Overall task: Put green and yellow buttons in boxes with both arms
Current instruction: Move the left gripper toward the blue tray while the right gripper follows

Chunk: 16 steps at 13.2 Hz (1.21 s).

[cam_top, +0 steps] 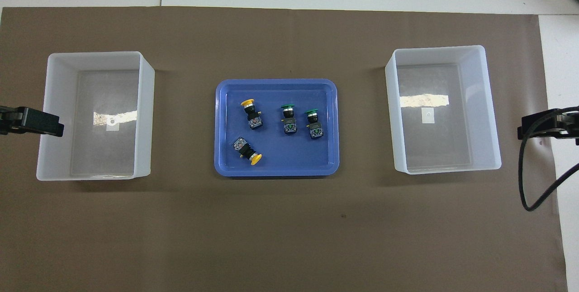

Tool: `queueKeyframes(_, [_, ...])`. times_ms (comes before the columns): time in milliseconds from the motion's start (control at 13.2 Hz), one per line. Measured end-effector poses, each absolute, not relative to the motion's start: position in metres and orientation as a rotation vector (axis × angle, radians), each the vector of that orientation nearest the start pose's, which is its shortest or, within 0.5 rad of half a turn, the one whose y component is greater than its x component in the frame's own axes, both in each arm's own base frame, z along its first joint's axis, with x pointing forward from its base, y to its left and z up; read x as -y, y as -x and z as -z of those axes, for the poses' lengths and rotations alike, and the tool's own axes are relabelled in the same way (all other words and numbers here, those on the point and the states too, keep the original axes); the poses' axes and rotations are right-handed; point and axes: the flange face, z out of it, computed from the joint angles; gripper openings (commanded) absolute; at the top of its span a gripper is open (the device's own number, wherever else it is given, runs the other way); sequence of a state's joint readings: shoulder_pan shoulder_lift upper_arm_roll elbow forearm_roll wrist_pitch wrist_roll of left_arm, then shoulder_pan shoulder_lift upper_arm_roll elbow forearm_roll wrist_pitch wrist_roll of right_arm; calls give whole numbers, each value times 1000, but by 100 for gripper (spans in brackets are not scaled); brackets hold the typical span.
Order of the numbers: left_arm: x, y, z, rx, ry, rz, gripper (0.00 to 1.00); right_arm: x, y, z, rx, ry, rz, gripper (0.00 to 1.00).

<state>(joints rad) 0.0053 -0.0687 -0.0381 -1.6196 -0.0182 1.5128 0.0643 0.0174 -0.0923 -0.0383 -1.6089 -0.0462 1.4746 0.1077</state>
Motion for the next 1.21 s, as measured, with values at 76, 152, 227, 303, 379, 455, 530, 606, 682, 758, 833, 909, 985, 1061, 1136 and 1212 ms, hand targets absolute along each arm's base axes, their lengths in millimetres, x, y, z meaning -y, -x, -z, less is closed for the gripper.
queueKeyframes(76, [20, -526, -633, -147, 3154, -61, 100, 18, -516, -648, -212, 3178, -57, 100])
queueKeyframes(152, [20, -526, -633, -145, 3154, -63, 100, 18, -518, -649, -211, 3178, -31, 100])
queueKeyframes(227, [20, -526, -632, -144, 3154, -65, 100, 18, -519, -650, -211, 3177, -9, 100])
queueKeyframes(303, [20, -526, -632, -144, 3154, -67, 100, 18, -520, -650, -211, 3177, -3, 100])
queueKeyframes(379, [20, -526, -631, -143, 3154, -71, 100, 18, -520, -650, -211, 3177, -4, 100])
queueKeyframes(455, [20, -526, -630, -140, 3154, -76, 100, 18, -520, -649, -211, 3177, -4, 100])
queueKeyframes(530, [20, -526, -629, -140, 3153, -79, 100, 18, -520, -649, -210, 3177, -5, 100])
queueKeyframes(606, [22, -525, -627, -144, 3153, -84, 100, 18, -520, -649, -210, 3177, -5, 100])
queueKeyframes(682, [25, -525, -623, -148, 3152, -77, 100, 18, -520, -649, -210, 3177, -5, 100])
queueKeyframes(758, [30, -526, -617, -141, 3152, -45, 100, 17, -520, -649, -209, 3178, -5, 100])
queueKeyframes(833, [42, -526, -608, -109, 3153, 14, 100, 16, -520, -649, -204, 3178, -5, 100])
queueKeyframes(909, [58, -524, -597, -55, 3156, 72, 100, 15, -520, -649, -201, 3178, -5, 100])
queueKeyframes(985, [78, -519, -584, 1, 3160, 116, 100, 14, -520, -648, -199, 3178, -9, 100])
queueKeyframes(1061, [97, -513, -572, 47, 3164, 133, 100, 13, -520, -647, -197, 3179, -3, 100])
queueKeyframes(1136, [118, -508, -561, 105, 3168, 137, 100, 12, -523, -646, -192, 3178, 21, 100])
queueKeyframes(1212, [137, -504, -549, 174, 3170, 138, 100, 7, -525, -644, -177, 3177, 39, 100])
